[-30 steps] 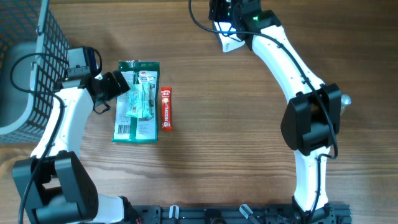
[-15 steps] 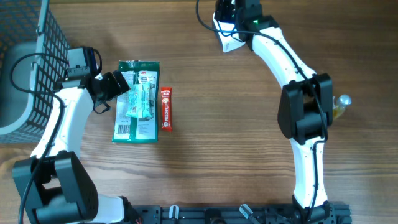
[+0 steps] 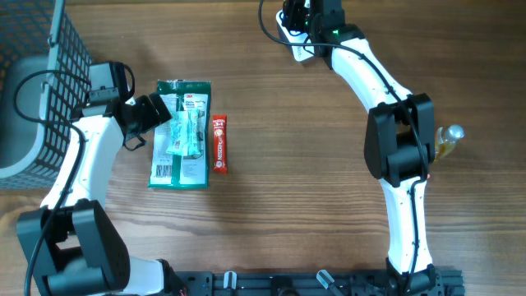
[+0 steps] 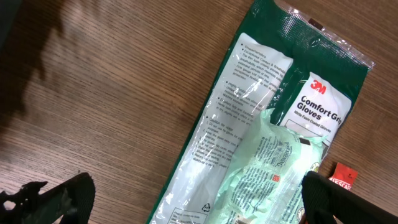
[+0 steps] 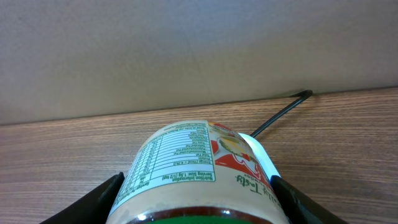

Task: Scan the item barcode
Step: 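Lift the jar with the right gripper up under the scanner window, then carry the jar right, set it down beside the Kleenex pack, release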

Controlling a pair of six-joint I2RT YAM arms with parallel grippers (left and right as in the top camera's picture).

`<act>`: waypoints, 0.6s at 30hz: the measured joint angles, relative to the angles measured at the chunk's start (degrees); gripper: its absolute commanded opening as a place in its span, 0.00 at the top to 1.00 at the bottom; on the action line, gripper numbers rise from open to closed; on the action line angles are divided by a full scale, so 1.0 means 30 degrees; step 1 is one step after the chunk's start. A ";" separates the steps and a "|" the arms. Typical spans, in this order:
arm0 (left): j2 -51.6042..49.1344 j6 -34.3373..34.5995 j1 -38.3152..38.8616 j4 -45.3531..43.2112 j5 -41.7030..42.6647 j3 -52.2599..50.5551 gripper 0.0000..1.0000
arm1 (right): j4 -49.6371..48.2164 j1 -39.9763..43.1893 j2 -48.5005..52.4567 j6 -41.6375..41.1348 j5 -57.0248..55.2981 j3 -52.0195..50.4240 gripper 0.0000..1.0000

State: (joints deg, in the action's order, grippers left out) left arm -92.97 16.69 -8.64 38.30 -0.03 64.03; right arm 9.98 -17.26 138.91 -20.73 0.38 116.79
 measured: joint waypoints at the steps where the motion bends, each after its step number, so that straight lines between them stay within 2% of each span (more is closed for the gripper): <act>1: 0.0000 0.0000 0.0000 0.0000 0.0000 0.0000 0.00 | -0.0087 0.0000 0.0007 0.0000 0.0000 0.0000 0.85; 11: 0.0000 0.0000 0.0000 -0.0007 0.0000 0.0000 0.00 | -0.0342 0.0153 -0.0022 0.0168 0.1093 -0.0007 0.81; 15: 0.0000 -0.0007 0.0000 -0.0007 0.0000 0.0000 0.00 | 0.2922 0.0495 -0.2055 0.0517 0.1829 -0.0058 0.78; 18: 0.0000 0.0000 0.0000 -0.0015 0.0000 0.0000 0.00 | 0.7614 0.0794 -0.5042 0.0590 0.2237 -0.0044 0.78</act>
State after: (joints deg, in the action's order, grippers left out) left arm -92.97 16.69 -8.64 38.26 -0.03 64.03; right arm 32.82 -14.87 123.79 -18.96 7.09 116.66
